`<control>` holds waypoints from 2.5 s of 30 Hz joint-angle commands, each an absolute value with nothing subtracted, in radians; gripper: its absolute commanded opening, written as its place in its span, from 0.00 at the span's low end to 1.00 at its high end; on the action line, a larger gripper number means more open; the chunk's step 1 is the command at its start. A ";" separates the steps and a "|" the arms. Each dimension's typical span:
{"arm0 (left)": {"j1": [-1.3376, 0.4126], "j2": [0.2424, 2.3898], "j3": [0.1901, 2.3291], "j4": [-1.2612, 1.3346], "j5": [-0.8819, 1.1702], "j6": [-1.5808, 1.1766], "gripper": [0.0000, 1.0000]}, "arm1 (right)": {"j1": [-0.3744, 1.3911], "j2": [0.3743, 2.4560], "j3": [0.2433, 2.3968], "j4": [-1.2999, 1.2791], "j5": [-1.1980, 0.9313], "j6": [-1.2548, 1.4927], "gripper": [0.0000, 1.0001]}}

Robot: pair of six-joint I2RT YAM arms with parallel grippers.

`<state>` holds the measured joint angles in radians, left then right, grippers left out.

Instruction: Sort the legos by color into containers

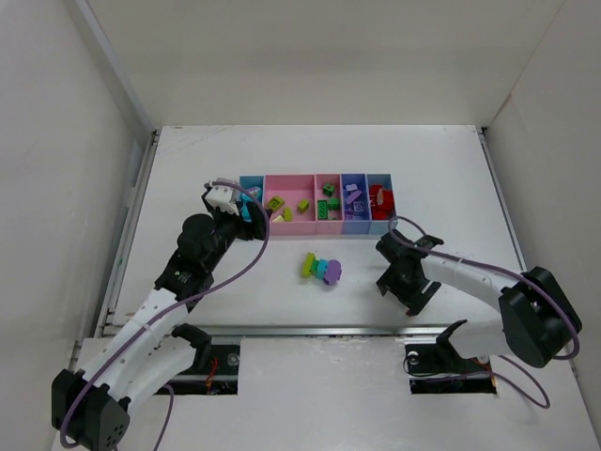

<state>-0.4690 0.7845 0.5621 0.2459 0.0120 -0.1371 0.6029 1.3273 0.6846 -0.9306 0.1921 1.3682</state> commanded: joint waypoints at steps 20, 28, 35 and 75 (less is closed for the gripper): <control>-0.456 0.769 0.577 0.272 0.022 -0.141 0.74 | 0.611 1.301 0.713 -0.986 0.219 1.499 0.85; -0.456 0.769 0.586 0.262 0.012 -0.132 0.76 | 0.611 1.319 0.713 -0.997 0.239 1.557 0.86; -0.456 0.778 0.586 0.253 0.012 -0.132 0.76 | 0.655 1.296 0.865 -1.113 0.394 1.508 0.88; -0.767 1.167 0.873 -0.073 0.819 0.521 0.73 | 0.655 1.186 1.478 -1.193 0.807 1.085 0.81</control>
